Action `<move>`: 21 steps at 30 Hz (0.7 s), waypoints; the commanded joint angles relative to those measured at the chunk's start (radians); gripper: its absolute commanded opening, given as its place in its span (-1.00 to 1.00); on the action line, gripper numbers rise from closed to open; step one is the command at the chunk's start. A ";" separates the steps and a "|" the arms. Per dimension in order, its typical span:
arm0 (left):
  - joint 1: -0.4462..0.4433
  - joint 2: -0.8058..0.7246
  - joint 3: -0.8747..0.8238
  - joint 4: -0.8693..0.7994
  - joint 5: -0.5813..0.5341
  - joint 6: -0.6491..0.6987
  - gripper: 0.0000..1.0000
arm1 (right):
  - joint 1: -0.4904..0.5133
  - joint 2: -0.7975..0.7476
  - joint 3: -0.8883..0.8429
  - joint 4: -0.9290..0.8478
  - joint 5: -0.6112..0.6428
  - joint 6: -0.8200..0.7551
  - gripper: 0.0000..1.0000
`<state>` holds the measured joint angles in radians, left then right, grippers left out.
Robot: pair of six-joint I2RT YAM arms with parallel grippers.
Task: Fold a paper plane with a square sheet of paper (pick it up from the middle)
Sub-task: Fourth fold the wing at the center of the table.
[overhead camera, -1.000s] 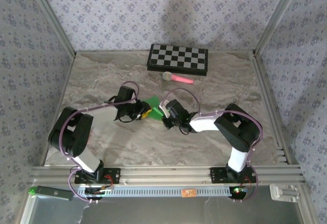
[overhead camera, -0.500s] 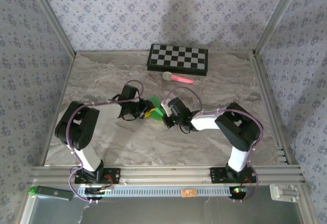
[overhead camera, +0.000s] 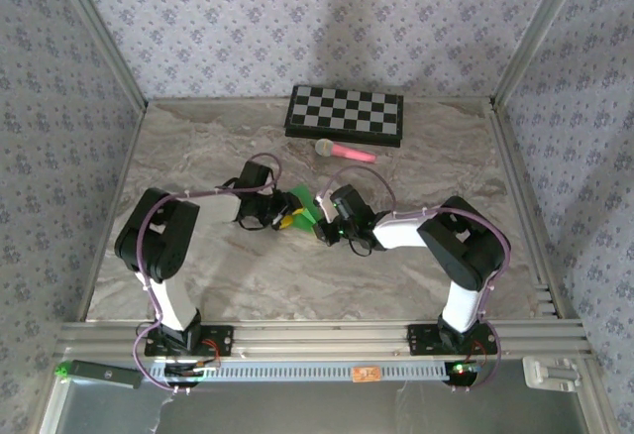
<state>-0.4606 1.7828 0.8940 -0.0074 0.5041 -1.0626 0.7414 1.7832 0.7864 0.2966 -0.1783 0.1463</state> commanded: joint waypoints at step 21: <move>-0.007 0.067 0.109 -0.282 -0.036 0.105 -0.04 | -0.023 0.024 0.061 -0.104 -0.038 0.001 -0.61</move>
<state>-0.4633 1.8088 0.9901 -0.1970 0.4858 -0.9905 0.7258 1.7893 0.8223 0.2401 -0.2001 0.1463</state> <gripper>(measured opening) 0.480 0.198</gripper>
